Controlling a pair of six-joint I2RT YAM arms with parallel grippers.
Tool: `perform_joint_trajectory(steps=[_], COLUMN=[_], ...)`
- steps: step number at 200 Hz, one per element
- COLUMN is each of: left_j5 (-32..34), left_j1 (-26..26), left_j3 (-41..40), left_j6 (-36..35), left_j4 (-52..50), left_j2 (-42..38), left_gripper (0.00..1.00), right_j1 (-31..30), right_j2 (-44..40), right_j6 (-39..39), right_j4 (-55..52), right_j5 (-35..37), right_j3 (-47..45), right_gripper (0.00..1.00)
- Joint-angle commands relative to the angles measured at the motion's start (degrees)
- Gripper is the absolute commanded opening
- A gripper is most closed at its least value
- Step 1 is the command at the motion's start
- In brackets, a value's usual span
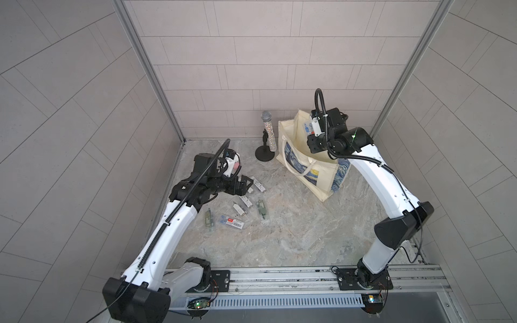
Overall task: Put the compass set into the canvas bag
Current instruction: Place the compass set in the canvas bag.
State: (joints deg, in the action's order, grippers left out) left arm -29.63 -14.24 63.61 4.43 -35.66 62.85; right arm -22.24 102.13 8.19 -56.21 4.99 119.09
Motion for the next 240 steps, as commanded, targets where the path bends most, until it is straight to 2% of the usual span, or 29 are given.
perform_joint_trajectory(steps=[1, 27, 57, 81, 240], left_j5=[0.23, 0.34, 0.96, 1.03, 1.19], left_j1=[0.27, 0.29, 0.29, 0.25, 0.41], left_j3=[-0.6, -0.74, -0.61, -0.6, -0.33], left_j6=[-0.62, -0.63, -1.17, -1.29, -1.54], left_j4=[-0.18, -0.11, -0.71, -0.88, -1.41], left_j2=[-0.06, 0.07, 0.62, 1.04, 1.49], left_gripper=[0.97, 0.96, 0.97, 0.97, 0.96], right_j1=[1.51, 2.59, 3.68, 3.95, 5.01], right_j2=[6.34, 15.9, 19.94, 22.56, 31.74], right_j6=[-4.45, -7.86, -9.77, -10.85, -12.06], right_j4=[-7.82, -15.65, -16.5, -18.92, -23.63], right_j5=[-1.88, -2.05, -1.66, 1.62, 1.86], right_j3=[9.54, 21.57, 23.44, 26.28, 24.53], right_gripper=[0.0, 0.0, 0.0, 0.0, 0.0])
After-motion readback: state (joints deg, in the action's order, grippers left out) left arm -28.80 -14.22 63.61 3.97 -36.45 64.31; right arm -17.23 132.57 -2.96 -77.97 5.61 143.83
